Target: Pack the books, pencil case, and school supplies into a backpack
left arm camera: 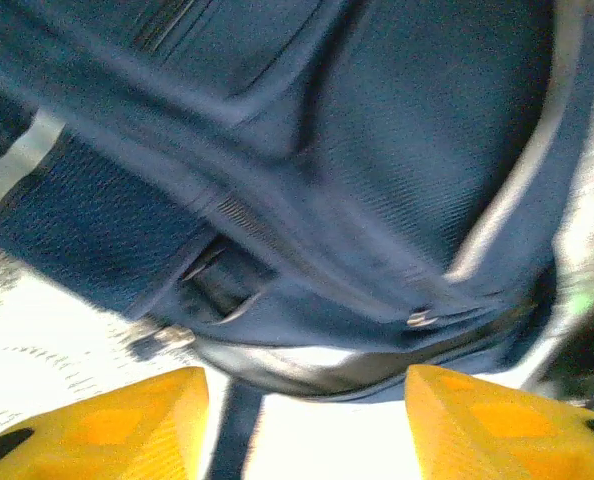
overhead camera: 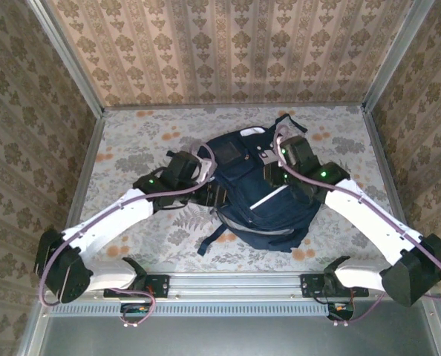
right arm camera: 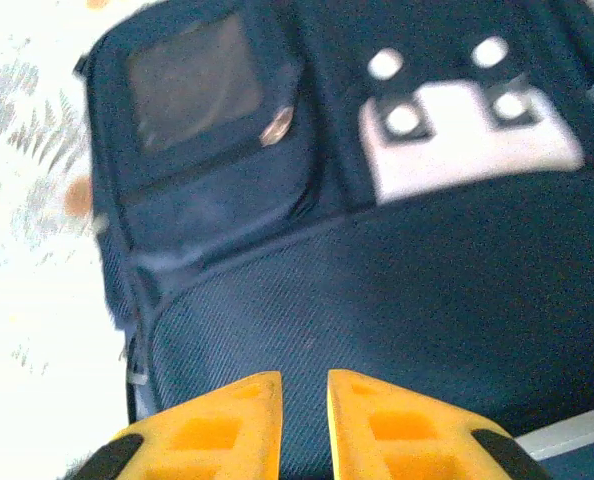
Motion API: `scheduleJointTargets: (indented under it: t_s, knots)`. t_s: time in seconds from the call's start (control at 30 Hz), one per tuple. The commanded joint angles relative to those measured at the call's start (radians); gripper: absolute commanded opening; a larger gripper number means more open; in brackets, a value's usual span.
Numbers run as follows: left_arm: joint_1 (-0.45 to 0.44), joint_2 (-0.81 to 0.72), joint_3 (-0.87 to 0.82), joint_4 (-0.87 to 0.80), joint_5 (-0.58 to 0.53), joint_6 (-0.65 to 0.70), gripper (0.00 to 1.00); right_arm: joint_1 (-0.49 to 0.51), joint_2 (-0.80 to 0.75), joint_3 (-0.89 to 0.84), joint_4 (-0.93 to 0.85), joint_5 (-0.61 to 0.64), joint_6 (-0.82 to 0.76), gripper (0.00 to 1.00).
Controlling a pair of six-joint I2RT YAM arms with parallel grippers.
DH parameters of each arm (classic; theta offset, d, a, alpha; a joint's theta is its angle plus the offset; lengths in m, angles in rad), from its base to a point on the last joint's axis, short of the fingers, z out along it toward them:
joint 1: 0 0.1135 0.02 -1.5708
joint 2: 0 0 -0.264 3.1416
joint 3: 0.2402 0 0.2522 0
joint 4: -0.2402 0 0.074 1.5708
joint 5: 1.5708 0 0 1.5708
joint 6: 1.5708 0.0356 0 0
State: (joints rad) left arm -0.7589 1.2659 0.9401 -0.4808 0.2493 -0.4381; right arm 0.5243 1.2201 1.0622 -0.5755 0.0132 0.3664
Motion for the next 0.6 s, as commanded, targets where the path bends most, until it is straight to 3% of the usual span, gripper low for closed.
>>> scheduleJointTargets:
  t_s: [0.0,0.1,0.23,0.37,0.57]
  knots:
    - [-0.013,0.023,-0.085,0.014,-0.175,0.095,0.53,0.016,-0.058,-0.081,-0.014,-0.036,-0.08,0.22]
    - [-0.011,0.026,-0.164,0.111,-0.24,0.133,0.58,0.016,-0.082,-0.128,0.019,-0.103,-0.126,0.19]
    - [-0.011,0.032,-0.278,0.305,-0.174,0.215,0.61,0.016,-0.084,-0.134,0.033,-0.162,-0.158,0.14]
    - [-0.004,0.102,-0.27,0.357,-0.154,0.261,0.62,0.016,-0.069,-0.14,0.067,-0.182,-0.145,0.17]
    - [0.006,0.109,-0.21,0.382,-0.186,0.147,0.63,0.011,-0.081,-0.181,0.043,0.102,0.078,0.15]
